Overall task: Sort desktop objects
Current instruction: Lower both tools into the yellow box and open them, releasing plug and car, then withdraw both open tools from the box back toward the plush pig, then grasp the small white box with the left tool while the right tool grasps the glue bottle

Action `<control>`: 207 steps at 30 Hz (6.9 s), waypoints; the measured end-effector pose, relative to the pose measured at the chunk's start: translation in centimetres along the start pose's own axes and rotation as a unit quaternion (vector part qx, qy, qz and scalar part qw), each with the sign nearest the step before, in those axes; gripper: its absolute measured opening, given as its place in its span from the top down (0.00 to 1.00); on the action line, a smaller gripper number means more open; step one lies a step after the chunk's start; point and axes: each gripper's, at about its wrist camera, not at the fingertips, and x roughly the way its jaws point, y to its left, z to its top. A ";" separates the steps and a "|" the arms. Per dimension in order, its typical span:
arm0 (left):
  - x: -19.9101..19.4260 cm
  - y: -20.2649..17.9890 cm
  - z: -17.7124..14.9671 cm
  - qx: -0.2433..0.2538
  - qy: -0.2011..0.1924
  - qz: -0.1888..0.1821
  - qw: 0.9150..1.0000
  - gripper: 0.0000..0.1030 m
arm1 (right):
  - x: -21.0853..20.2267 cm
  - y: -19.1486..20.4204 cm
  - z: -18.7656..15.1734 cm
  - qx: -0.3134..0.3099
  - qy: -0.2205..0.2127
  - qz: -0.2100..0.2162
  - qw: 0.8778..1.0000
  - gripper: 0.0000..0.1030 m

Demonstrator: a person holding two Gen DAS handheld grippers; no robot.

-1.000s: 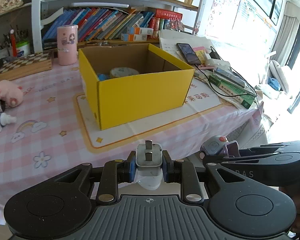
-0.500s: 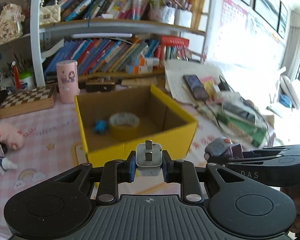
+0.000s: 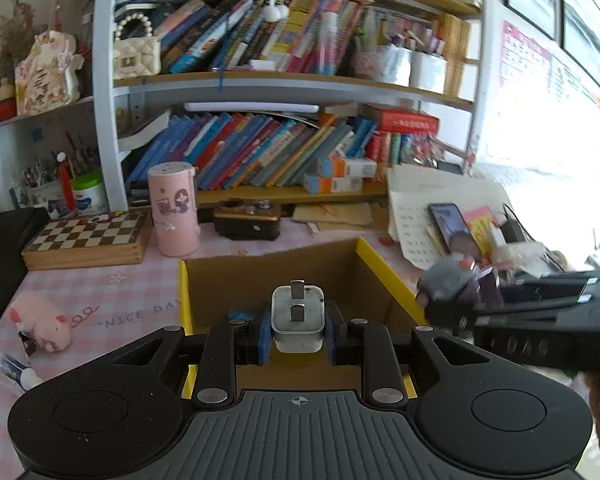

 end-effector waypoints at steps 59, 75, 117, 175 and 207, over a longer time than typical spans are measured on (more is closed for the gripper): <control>-1.7 1.4 -3.5 -0.004 0.014 0.132 0.991 0.07 | 2.4 -0.3 -1.1 -0.034 -0.015 -0.018 0.999 0.28; -6.0 1.0 -10.1 -0.043 0.059 0.173 0.982 0.04 | -1.3 3.1 -10.4 0.005 0.030 -0.022 0.999 0.19; -19.9 17.1 -17.4 -0.017 0.058 0.142 0.988 0.00 | -5.9 27.3 -16.6 -0.005 0.059 -0.027 0.998 0.14; -4.3 29.0 -10.9 -0.085 0.115 0.204 0.968 0.01 | 14.7 29.9 -3.0 -0.054 0.071 0.071 0.993 0.21; 5.7 34.2 -11.6 -0.044 0.130 0.141 0.980 0.48 | 22.3 31.5 0.5 -0.116 0.102 0.127 0.980 0.27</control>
